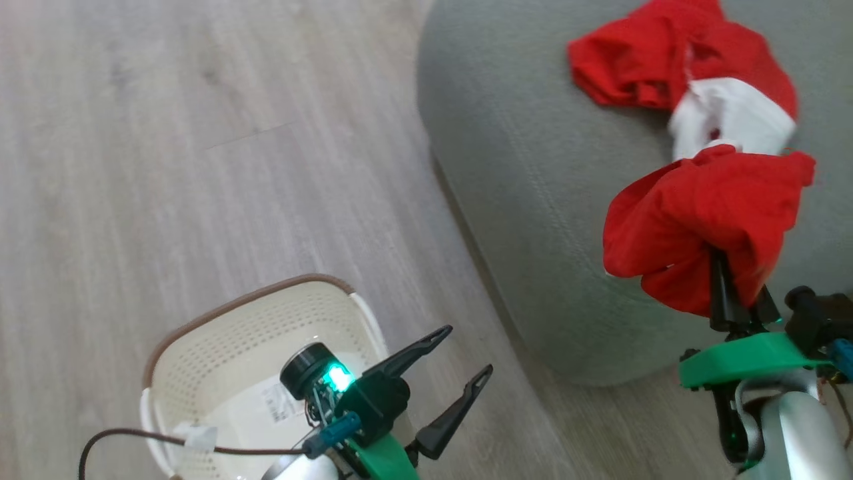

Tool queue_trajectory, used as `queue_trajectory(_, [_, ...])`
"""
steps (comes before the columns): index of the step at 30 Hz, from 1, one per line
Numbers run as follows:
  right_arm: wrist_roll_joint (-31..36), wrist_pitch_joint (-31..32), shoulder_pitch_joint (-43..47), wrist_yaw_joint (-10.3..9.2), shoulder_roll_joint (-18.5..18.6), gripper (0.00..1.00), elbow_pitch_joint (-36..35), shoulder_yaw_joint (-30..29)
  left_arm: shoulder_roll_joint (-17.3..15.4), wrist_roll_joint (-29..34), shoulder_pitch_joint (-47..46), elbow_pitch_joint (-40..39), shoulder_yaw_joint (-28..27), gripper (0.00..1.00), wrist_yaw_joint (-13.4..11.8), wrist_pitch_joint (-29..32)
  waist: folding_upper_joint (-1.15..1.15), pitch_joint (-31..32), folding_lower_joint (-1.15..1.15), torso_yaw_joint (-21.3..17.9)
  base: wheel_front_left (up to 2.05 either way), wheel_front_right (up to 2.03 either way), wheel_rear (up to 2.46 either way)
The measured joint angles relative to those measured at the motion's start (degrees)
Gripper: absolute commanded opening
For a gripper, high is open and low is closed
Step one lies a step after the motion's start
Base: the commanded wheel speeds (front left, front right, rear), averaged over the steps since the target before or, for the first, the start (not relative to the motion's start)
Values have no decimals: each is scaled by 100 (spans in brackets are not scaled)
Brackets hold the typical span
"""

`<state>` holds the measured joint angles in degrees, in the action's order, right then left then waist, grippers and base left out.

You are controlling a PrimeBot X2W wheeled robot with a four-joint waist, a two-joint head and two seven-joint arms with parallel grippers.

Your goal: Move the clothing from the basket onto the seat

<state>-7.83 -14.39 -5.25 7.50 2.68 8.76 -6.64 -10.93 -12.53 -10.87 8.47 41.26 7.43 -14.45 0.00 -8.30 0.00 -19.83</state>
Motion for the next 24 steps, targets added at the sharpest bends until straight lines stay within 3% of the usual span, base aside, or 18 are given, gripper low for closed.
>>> queue_trajectory(8, [-125, 0, 4, 0, 0, 0, -38, -25, -14, 0, -34, -8, 67, 100, 0, 0, 0, -90, 0, -380, 0, 0, 0])
queue_trajectory(24, [167, 0, -293, 0, -2, 0, -324, -276, -96, 11, -128, -43, 138, 100, 0, 0, 0, -353, 0, -281, 0, 0, 0])
